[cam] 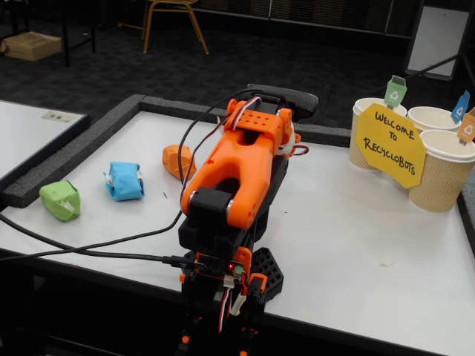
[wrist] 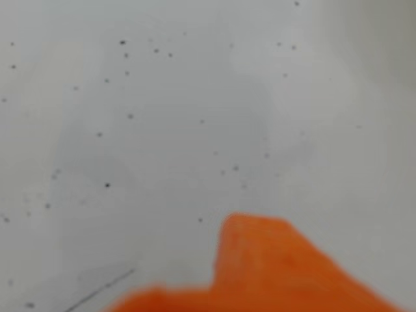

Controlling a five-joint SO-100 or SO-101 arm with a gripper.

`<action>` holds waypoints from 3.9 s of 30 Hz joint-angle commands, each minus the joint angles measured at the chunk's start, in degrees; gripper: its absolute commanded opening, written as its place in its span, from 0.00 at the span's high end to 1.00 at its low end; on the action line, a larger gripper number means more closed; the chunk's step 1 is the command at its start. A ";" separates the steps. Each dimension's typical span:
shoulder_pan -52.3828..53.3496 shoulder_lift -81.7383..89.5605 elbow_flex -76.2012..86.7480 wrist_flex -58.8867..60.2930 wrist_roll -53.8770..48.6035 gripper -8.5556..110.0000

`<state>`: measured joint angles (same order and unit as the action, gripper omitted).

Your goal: Sort rubbish by color.

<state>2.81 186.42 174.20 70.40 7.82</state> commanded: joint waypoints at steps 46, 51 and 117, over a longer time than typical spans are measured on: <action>1.23 0.00 -1.85 -1.41 0.09 0.93; 1.23 0.00 -1.85 -1.41 0.09 0.93; -2.72 0.00 -1.23 -4.48 -0.26 0.92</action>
<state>1.49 186.42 174.20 66.36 7.82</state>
